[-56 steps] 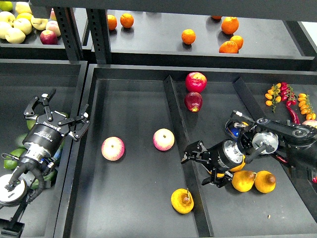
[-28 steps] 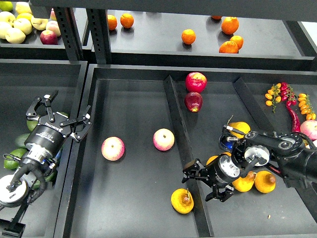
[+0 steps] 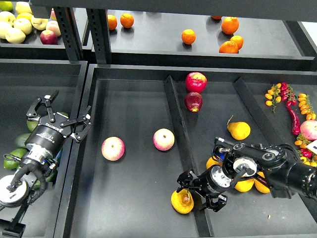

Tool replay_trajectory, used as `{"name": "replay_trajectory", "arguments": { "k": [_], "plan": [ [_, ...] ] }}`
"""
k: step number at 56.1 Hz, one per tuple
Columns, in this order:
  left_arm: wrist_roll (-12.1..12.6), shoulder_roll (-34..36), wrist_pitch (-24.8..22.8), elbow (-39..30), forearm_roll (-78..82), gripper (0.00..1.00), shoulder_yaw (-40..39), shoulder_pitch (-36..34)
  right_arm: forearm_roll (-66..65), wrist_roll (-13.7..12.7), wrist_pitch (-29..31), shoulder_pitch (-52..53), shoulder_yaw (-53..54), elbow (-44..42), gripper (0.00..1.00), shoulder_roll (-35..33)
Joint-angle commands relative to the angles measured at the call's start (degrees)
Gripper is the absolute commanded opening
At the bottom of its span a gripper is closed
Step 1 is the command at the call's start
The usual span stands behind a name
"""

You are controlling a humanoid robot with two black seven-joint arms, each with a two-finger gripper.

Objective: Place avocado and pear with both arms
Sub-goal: 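Close the right gripper around the yellow pear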

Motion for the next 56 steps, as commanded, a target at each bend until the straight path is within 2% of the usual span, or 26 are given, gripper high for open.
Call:
{"name": "replay_trajectory", "arguments": {
  "k": [1, 16, 49, 56],
  "plan": [
    [0.0, 0.0, -0.1, 0.0, 0.0, 1.0, 0.1, 0.0, -0.1, 0.0, 0.0, -0.1, 0.1, -1.8, 0.99, 1.4],
    [0.0, 0.0, -0.1, 0.0, 0.0, 1.0, 0.3, 0.0, -0.1, 0.0, 0.0, -0.7, 1.5, -7.4, 0.96, 4.1],
    [0.0, 0.0, -0.1, 0.2, 0.1, 1.0, 1.0, 0.0, 0.6, 0.0, 0.0, -1.3, 1.5, -6.9, 0.96, 4.7],
    [0.0, 0.0, -0.1, 0.2, 0.1, 1.0, 1.0, 0.0, 0.5, 0.0, 0.0, -1.9, 1.5, -6.7, 0.91, 4.8]
  ]
}}
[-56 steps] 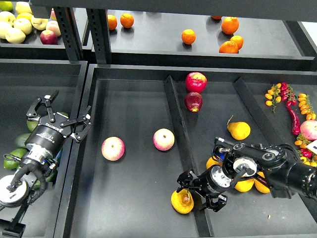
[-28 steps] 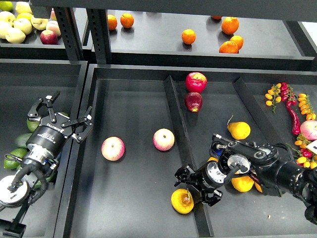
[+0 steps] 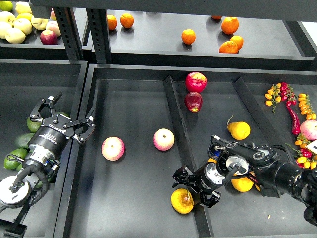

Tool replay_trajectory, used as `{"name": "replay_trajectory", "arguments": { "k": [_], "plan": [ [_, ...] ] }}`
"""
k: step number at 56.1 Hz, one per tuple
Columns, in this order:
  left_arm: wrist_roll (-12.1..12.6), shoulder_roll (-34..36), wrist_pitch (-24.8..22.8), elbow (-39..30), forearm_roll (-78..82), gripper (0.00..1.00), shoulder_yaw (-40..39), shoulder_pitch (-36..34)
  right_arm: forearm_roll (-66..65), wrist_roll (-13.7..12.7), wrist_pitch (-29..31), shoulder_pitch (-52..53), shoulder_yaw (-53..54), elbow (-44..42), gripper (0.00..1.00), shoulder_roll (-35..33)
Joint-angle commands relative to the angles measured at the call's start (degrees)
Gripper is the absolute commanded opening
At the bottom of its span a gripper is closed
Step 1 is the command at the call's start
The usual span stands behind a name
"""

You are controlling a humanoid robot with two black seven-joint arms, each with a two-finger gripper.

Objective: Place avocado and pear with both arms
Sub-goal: 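Close the right gripper around the yellow pear, then lift the pear and carry it over to the other yellow pears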

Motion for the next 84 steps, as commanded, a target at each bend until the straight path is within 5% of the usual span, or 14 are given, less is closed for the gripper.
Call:
{"name": "replay_trajectory", "arguments": {
  "k": [1, 39, 54, 84],
  "plan": [
    [0.0, 0.0, 0.0, 0.0, 0.0, 1.0, 0.0, 0.0, -0.2, 0.0, 0.0, -0.6, 0.0, 0.1, 0.9, 0.1],
    [0.1, 0.0, 0.0, 0.1, 0.0, 1.0, 0.5, 0.0, -2.5, 0.0, 0.0, -1.5, 3.0, -1.6, 0.15, 0.2],
    [0.1, 0.0, -0.4, 0.1, 0.0, 1.0, 0.6, 0.0, -1.2, 0.0, 0.0, -2.1, 8.2, -2.9, 0.06, 0.0],
    [0.1, 0.0, -0.7, 0.8, 0.0, 1.0, 0.6, 0.1, 13.8, 0.0, 0.0, 2.4, 9.1, 1.9, 0.04, -5.8]
  ]
}}
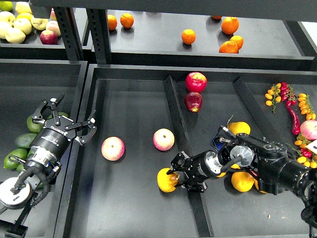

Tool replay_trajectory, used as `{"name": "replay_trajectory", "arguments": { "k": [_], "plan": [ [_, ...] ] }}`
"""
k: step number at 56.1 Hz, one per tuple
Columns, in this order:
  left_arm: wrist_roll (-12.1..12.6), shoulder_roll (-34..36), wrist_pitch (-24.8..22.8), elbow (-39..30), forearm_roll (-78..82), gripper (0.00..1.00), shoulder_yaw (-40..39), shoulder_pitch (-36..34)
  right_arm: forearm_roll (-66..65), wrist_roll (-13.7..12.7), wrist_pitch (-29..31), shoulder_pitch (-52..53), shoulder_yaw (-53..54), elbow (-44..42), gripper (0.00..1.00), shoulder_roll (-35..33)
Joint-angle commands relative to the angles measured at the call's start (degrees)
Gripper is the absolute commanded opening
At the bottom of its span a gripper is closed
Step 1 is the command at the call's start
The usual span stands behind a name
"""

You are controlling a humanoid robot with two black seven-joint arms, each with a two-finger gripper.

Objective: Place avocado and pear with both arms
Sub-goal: 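Lift the pear and carry it over to the other yellow pears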

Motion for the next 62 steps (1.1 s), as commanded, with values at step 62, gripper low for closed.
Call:
{"name": "replay_trajectory", "arguments": {
  "k": [62],
  "plan": [
    [0.3, 0.0, 0.0, 0.1, 0.0, 1.0, 0.2, -0.1, 14.0, 0.0, 0.0, -6.1, -12.5, 1.0, 0.09, -15.1]
  ]
}}
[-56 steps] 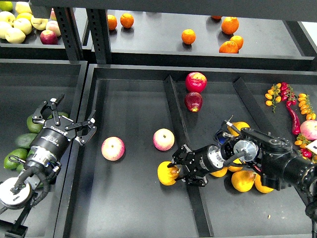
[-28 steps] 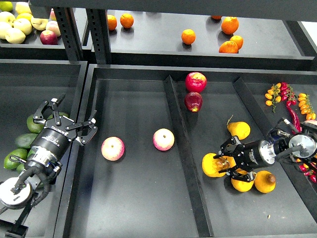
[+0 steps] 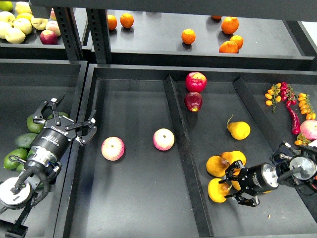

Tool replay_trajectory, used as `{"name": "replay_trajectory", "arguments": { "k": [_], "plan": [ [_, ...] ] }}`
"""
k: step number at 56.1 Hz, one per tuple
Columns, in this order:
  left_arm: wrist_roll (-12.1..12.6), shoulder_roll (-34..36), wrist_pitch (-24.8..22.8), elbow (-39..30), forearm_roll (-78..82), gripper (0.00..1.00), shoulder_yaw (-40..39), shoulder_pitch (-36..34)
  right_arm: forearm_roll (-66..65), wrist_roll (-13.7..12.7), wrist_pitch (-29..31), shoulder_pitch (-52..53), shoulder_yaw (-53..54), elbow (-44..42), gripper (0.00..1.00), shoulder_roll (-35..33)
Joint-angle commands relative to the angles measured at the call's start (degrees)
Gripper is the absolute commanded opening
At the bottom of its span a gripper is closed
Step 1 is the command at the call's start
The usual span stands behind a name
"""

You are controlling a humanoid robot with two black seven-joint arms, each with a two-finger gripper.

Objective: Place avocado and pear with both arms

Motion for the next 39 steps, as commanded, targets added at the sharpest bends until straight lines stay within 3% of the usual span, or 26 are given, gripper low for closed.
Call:
{"name": "replay_trajectory", "arguments": {
  "k": [1, 13, 19, 39],
  "plan": [
    [0.1, 0.0, 0.0, 0.0, 0.0, 1.0, 0.1, 0.1, -0.3, 0.0, 0.0, -0.6, 0.4, -0.9, 0.1, 1.0],
    [0.2, 0.0, 0.0, 0.0, 0.0, 1.0, 0.4, 0.1, -0.4, 0.0, 0.0, -0.1, 0.6, -0.7, 0.21, 1.1],
    [0.2, 0.0, 0.0, 0.0, 0.1, 1.0, 0.3, 0.1, -0.5, 0.0, 0.0, 0.2, 0.7, -0.4, 0.38, 1.0],
    [0.3, 0.0, 0.0, 0.1, 0.0, 1.0, 0.5, 0.1, -3.5, 0.0, 0.0, 3.1, 1.7, 1.8, 0.79, 0.7]
  ]
}}
